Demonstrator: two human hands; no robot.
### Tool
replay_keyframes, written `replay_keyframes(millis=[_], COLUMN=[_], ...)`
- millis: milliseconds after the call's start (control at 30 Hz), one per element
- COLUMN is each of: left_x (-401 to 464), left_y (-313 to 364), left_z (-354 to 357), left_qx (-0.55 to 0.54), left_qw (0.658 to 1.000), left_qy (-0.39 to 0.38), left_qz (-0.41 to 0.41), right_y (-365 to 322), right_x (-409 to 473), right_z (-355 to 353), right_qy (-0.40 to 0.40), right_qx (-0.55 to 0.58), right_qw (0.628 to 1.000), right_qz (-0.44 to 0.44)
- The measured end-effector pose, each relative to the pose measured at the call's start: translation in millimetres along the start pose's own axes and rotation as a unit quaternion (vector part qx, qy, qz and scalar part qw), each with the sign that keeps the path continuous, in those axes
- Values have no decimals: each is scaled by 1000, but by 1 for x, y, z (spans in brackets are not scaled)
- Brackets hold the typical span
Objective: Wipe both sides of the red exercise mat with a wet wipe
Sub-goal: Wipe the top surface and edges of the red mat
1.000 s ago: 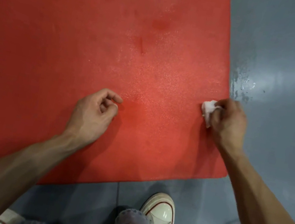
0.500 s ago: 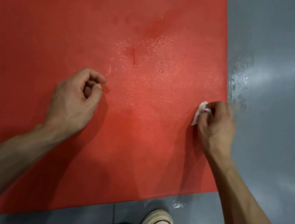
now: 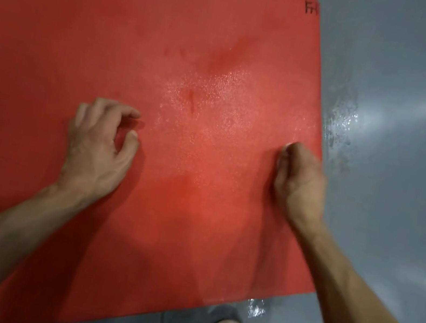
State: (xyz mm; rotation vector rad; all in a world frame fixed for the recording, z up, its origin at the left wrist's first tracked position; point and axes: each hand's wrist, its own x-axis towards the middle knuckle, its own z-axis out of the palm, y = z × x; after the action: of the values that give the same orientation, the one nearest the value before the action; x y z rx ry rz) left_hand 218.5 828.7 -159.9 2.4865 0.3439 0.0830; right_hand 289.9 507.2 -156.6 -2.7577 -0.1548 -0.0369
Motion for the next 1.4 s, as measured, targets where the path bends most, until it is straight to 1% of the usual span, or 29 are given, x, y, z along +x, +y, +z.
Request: replay_keyframes(millis=[100,167,200,233,300,367,400,433,467,500,567,600,633,667,733,800,833,867,933,1000,1033,1067,1167,1200,1233,1267,1300,1367,1400], left_x=[5,18,27,35,44,41,40,41,41,41,43,45,45,45,44,45,45,45,45,45,46,46,46,46,46,46,46,46,46], left_y=[-1,-8,-15,-22,-34,-39,-39,-39,-39,-40,-43,-43,-43,-44,-43,-43,-43,-42,-42,-43,-43,-43,-43,-42,-42,-41,-41,-41,-41], left_z=[7,6,3,0,-1,4,5,6,6,6,5,5,5,6,8,8,8,8,7,7,7,7,7,8,8,8,7,6,6], left_qx=[48,88,106,122,153,178,182,181,179,178,175,171,167,166,170,169,169,168,167,167,167,168,173,172,171,171,172,173,173], left_qw=[998,993,991,989,985,980,980,980,981,981,982,982,983,983,983,983,983,983,984,983,983,983,983,983,983,983,983,983,983], left_qy=[-24,-29,-27,-24,-25,-25,-22,-19,-17,-16,-16,-16,-16,-14,-7,-5,-6,-7,-4,-2,-2,-2,0,1,0,0,2,2,0], left_qz=[42,72,78,77,76,82,80,79,78,78,76,76,74,72,72,70,69,68,66,72,73,72,66,67,68,68,67,66,66], right_y=[-47,-35,-21,-4,21,23,10,-11,-35,-57,-79,-72,-56,-38,3,19,10,-9,-54,-70,-62,-47,3,8,0,-18,-43,-87,-96], right_x=[-31,-26,-15,-3,19,24,21,16,6,-5,-20,-12,1,17,43,52,50,44,28,18,25,36,70,74,75,72,66,47,43], right_z=[27,26,21,16,1,-3,3,13,23,33,39,35,30,23,3,-4,2,12,31,37,34,28,8,4,7,15,27,45,48], right_qy=[-92,-127,-123,-105,-40,26,41,32,-5,-55,-134,-142,-126,-100,-32,34,53,44,-34,-104,-113,-106,-27,7,29,30,3,-89,-112], right_qx=[22,7,-4,-24,-54,-25,-12,1,13,22,16,11,2,-19,-65,-51,-44,-33,-9,-23,-32,-42,-67,-58,-53,-43,-27,-10,-19], right_qw=[981,966,970,979,996,997,996,997,999,997,974,965,967,978,997,990,989,993,999,981,975,978,997,997,995,997,999,991,980], right_qz=[-170,-227,-211,-173,-51,68,83,69,29,-40,-183,-222,-222,-185,-29,125,134,106,-19,-163,-191,-172,2,56,76,64,32,-99,-162])
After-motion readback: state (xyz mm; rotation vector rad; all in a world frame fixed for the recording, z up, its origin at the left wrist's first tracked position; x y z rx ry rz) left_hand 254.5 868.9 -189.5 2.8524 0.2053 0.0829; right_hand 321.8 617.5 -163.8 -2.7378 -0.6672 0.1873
